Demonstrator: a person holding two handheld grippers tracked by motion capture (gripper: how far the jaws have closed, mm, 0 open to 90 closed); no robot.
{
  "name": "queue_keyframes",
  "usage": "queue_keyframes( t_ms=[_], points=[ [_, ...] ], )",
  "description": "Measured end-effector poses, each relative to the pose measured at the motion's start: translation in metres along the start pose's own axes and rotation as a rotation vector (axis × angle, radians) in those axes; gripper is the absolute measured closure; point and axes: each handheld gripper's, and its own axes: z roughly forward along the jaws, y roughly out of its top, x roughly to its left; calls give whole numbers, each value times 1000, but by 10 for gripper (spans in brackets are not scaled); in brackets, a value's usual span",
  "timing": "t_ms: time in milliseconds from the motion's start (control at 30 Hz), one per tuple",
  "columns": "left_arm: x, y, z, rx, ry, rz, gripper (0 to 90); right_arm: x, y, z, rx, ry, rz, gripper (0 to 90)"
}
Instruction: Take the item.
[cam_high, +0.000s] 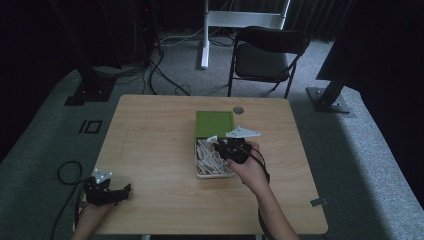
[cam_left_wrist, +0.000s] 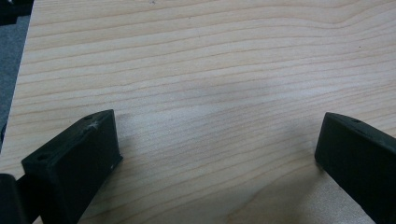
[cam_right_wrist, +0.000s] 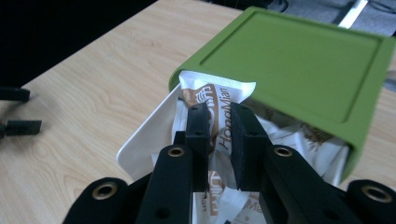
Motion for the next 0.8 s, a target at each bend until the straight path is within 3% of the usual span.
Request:
queue_keyframes(
  t_ms=[233, 400, 600, 667, 800],
  points=[
    [0, 0, 0, 1, 0, 1, 7, -16, 4, -11, -25, -52, 10, 787],
    [0, 0, 0, 1, 0, 1, 7, -39, 5, -19, -50, -115, 42, 787],
    [0, 0, 0, 0, 0, 0, 6, -59, 2, -21, -51, -180, 67, 787],
    [0, 0, 0, 1, 0, 0, 7, -72, -1, -19, -48, -220, 83, 787],
    [0, 0, 0, 1, 0, 0, 7, -82, -4, -15, -47, -243, 98, 787]
  ],
)
